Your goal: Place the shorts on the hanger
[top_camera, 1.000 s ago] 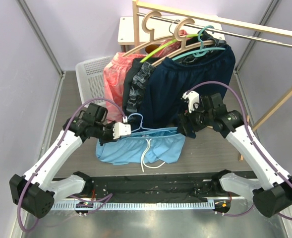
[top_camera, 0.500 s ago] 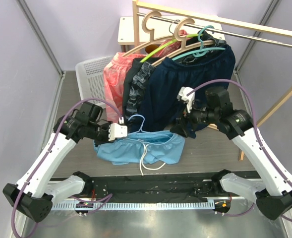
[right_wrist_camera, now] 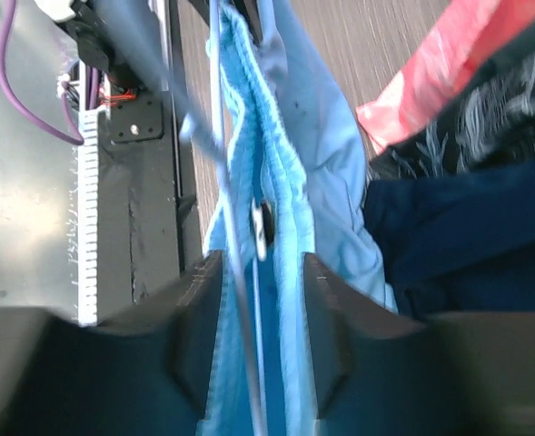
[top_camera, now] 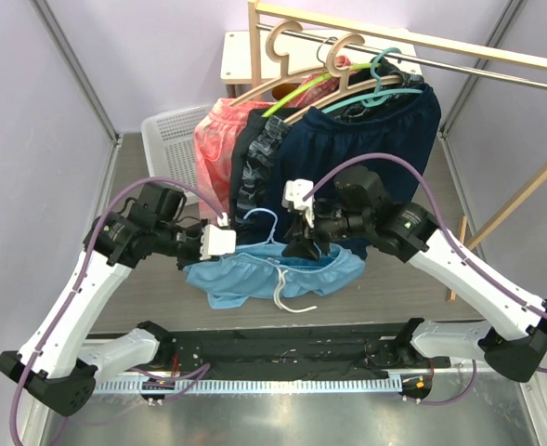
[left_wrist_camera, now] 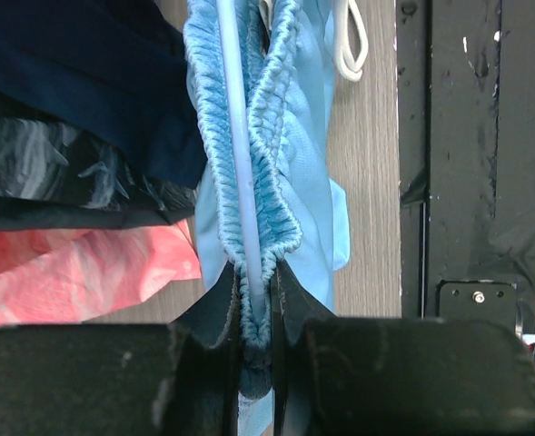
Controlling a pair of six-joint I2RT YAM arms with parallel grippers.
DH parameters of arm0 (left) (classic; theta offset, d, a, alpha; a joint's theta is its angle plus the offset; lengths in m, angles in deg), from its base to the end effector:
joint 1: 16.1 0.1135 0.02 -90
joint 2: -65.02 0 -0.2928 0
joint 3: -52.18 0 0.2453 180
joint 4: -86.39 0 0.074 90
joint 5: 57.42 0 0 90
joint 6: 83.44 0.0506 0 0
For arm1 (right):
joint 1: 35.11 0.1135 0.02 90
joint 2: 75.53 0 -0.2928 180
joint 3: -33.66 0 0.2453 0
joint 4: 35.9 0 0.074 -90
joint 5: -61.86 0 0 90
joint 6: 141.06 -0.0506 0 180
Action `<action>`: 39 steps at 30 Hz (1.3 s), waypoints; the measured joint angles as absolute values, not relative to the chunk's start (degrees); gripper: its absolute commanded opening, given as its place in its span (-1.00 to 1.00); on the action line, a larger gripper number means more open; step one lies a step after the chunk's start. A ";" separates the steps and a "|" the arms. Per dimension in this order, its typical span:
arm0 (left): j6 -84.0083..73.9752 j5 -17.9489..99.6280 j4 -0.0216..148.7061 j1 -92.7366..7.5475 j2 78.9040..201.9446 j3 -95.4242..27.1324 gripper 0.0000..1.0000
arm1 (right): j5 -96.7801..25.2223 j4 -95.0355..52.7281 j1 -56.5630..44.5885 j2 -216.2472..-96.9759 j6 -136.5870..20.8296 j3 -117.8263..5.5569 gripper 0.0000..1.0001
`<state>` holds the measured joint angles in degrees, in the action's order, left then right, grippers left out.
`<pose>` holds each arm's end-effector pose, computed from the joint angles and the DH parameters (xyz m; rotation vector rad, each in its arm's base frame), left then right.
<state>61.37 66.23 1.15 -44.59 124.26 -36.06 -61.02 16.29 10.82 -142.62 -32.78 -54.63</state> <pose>0.1179 -0.0959 0.3875 1.7532 1.6410 -0.5389 0.1434 0.1877 0.4119 -1.4211 1.6015 0.8907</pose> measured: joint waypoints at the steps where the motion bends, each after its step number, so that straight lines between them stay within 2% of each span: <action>1: 60.91 66.29 1.15 -44.94 124.26 -36.65 -1.00 | -60.96 16.31 11.34 -143.25 -33.11 -55.44 -0.64; 2: 60.60 66.29 1.13 -45.24 124.26 -37.15 -1.00 | -60.85 16.27 11.71 -143.84 -33.39 -56.11 -0.86; 3: 59.90 66.25 1.17 -45.72 124.26 -37.90 -0.99 | -60.87 16.64 12.24 -144.63 -34.27 -57.21 -0.98; 5: 58.00 65.70 1.21 -46.14 124.24 -38.73 -0.81 | -60.85 17.82 12.76 -145.44 -34.81 -58.98 -0.98; 6: 57.02 65.70 1.70 -46.20 124.17 -38.86 -0.65 | -60.43 19.03 12.85 -145.53 -35.25 -60.03 -0.98; 7: 56.36 65.68 2.00 -46.31 124.09 -38.90 -0.14 | -59.93 20.07 13.03 -145.53 -35.47 -60.88 -0.98; 9: 54.07 66.07 3.77 -46.90 123.63 -38.88 0.34 | -58.70 22.43 12.76 -145.16 -36.23 -62.65 -0.98; 11: 52.34 66.55 5.63 -47.14 122.69 -38.90 0.51 | -57.57 24.64 11.50 -143.54 -36.67 -62.89 -0.98; 12: 51.12 66.71 6.33 -47.21 122.21 -38.90 0.68 | -56.96 25.89 10.62 -142.42 -36.74 -62.87 -0.98; 14: 48.39 66.64 8.14 -47.21 120.94 -39.08 0.82 | -55.75 28.93 8.74 -139.19 -36.78 -62.82 -0.98; 16: 46.18 66.58 8.86 -47.21 120.55 -39.89 0.90 | -54.55 31.72 6.45 -134.62 -36.87 -62.63 -0.98; 24: 41.24 65.57 11.92 -47.23 120.63 -42.36 0.95 | -52.15 41.32 -3.94 -117.44 -38.20 -62.19 -0.98; 39: 40.02 68.11 14.85 -47.25 123.78 -43.06 0.96 | -39.49 57.25 -24.33 -106.84 -45.41 -69.16 -0.98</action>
